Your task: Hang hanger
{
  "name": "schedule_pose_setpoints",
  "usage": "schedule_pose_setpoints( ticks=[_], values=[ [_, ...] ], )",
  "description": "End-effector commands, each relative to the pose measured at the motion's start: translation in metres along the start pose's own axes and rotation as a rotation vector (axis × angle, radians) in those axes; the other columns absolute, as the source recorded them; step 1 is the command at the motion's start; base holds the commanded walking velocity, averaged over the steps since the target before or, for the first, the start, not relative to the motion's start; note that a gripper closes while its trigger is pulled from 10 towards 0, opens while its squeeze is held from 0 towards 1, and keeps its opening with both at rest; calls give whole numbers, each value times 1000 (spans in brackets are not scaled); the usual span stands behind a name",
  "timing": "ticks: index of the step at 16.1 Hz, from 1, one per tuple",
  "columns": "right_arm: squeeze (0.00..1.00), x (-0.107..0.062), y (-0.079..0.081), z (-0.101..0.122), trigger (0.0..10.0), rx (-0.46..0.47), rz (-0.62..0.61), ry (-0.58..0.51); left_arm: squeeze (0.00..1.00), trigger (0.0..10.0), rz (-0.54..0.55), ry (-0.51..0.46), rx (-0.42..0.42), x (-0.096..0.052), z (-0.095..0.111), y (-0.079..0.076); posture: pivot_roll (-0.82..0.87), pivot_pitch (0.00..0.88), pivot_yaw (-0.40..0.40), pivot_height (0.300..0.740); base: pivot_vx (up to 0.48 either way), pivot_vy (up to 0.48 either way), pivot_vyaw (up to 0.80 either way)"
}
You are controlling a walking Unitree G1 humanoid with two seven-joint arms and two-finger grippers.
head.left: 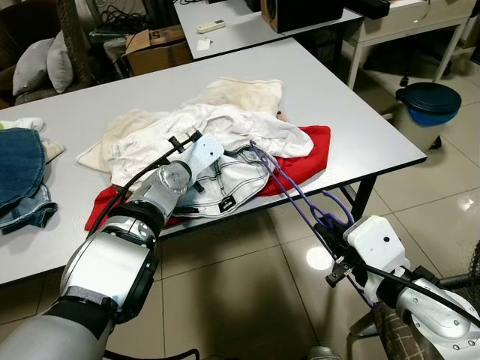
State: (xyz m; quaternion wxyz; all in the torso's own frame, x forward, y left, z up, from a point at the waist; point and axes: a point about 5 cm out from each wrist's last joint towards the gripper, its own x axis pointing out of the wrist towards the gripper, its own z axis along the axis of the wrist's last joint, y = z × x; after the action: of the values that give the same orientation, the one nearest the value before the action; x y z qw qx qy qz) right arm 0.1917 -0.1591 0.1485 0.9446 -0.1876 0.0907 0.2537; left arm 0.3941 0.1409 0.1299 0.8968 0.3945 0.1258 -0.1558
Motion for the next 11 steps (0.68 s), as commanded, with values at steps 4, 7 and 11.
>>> schedule_pose_setpoints(
  ticks=[4, 7, 11],
  values=[
    [0, -1, 2, 8, 10000, -16, 11, -20, 0, 3647, 9, 55, 20, -2, -12, 0, -287, 96, 193, 740, 0, 0, 0],
    [0, -6, 6, 9, 10000, -15, 31, -11, 0, 3490, 43, 91, 18, -4, -22, 3, -288, 137, 175, 740, 0, 0, 0],
    [0, -6, 7, 9, 10000, -6, 37, -6, 0, 0, 47, 84, -85, -5, -27, 5, -285, 131, 162, 740, 0, 0, 0]
  ],
)
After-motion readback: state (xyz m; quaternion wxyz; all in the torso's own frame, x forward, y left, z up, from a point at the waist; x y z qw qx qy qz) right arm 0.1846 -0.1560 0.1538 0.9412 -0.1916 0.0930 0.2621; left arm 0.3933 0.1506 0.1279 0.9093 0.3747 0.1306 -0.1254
